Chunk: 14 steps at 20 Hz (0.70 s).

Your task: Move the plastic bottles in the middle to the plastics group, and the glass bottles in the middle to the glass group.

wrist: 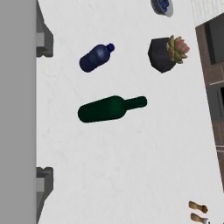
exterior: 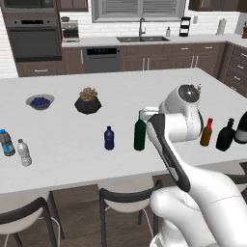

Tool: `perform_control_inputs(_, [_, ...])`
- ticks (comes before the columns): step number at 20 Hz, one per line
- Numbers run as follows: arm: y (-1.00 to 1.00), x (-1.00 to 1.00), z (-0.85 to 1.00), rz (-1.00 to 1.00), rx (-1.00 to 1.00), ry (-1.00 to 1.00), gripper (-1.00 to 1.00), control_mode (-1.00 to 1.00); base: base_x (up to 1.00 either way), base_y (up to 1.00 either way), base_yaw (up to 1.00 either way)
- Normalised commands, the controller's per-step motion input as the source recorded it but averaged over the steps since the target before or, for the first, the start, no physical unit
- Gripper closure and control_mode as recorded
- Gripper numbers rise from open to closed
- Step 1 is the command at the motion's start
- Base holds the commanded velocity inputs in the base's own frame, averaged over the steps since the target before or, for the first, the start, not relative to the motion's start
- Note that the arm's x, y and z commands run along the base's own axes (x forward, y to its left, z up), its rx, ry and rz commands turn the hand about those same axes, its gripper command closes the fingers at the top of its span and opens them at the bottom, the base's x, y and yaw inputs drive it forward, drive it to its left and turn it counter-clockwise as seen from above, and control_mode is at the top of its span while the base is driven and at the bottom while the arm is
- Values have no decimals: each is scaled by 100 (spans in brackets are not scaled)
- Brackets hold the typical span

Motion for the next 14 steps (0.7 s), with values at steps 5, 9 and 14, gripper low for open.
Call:
perform_control_inputs(5, [0, 0, 0, 0, 0, 0, -100, -100, 0, 0, 0])
perform_control_inputs(9, [0, 23, -14, 0, 0, 0, -100, -100, 0, 0, 0])
perform_control_inputs(14, [0, 38, -9, 6, -10, 3, -100, -100, 0, 0, 0])
